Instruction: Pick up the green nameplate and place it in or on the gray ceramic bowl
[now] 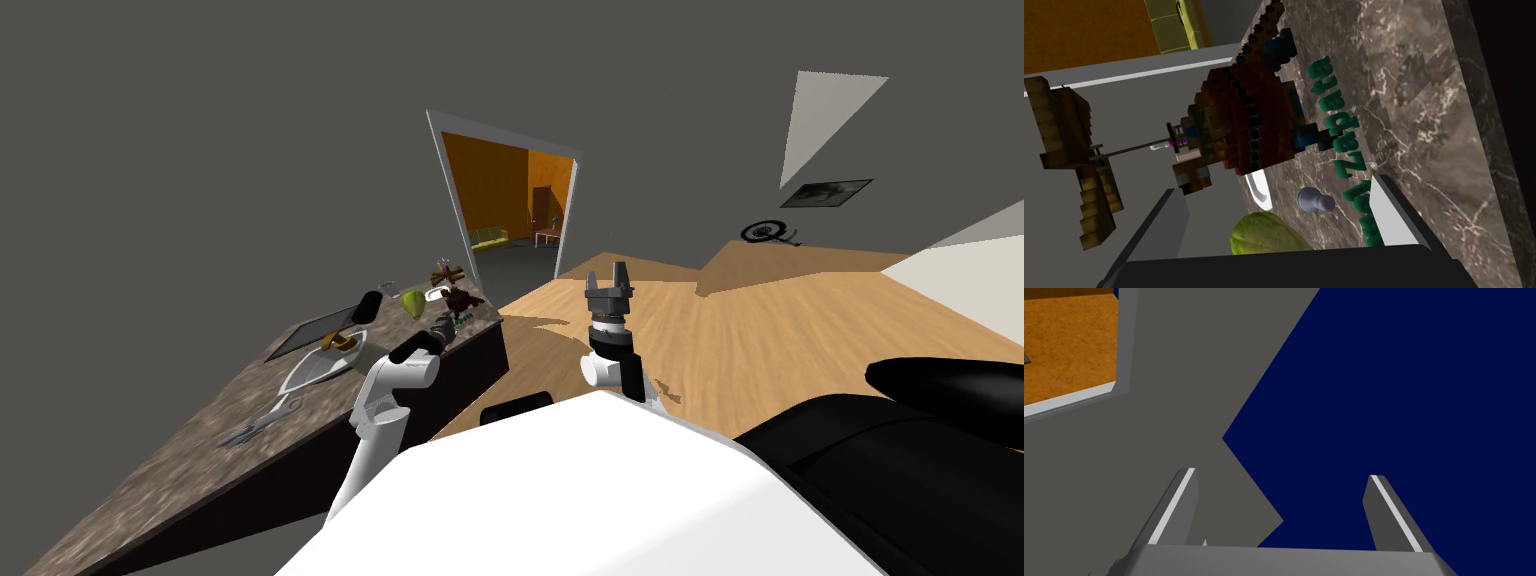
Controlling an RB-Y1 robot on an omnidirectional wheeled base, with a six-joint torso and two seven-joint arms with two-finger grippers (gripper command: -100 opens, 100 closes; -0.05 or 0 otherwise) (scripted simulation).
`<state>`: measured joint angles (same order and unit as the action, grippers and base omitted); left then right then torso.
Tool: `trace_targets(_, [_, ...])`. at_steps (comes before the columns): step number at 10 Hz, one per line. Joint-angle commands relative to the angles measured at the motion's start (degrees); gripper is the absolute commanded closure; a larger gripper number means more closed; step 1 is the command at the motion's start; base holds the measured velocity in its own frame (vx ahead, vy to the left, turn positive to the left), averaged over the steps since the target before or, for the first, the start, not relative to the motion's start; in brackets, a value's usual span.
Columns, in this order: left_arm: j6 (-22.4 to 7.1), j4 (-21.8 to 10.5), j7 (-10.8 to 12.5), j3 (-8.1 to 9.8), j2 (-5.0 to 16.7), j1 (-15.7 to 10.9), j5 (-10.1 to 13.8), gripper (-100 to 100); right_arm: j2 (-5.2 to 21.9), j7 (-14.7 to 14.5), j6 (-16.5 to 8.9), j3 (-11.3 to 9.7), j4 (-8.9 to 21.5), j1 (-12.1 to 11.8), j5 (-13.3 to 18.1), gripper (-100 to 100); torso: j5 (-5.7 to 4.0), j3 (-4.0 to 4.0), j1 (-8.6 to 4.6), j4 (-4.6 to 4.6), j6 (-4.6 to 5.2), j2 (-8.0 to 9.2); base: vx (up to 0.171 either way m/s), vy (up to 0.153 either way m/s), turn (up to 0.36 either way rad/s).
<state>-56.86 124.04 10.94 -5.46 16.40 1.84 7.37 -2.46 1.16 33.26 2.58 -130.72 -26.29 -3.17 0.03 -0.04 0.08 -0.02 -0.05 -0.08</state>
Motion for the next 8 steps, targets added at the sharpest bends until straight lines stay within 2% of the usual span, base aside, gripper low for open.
trace_targets(1, [-2.9,-0.6,0.0,0.35,0.4,-1.3,0.1,-100,0.0,0.0,0.0,0.0,0.0,0.0,0.0,0,0.00,0.00,0.00,0.00,0.00,0.00,0.017,0.024,-0.094])
trace_targets(3, [-5.3,-0.6,0.0,0.35,0.4,-1.3,0.1,-100,0.0,0.0,0.0,0.0,0.0,0.0,0.0,0,0.00,-0.01,0.01,-0.01,-0.01,-0.02,0.013,0.013,-0.015])
trace_targets(6, [-10.3,-1.6,-0.1,1.23,1.1,-3.6,0.4,-100,0.0,0.0,0.0,0.0,0.0,0.0,0.0,0,0.00,-0.02,-0.01,-0.01,-0.01,-0.03,0.020,0.016,-0.069])
trace_targets(8, [-12.7,-1.6,-0.1,1.23,1.1,-3.6,0.4,-100,0.0,0.0,0.0,0.0,0.0,0.0,0.0,0,0.00,-0.03,0.00,-0.01,-0.01,-0.05,0.017,0.015,-0.023])
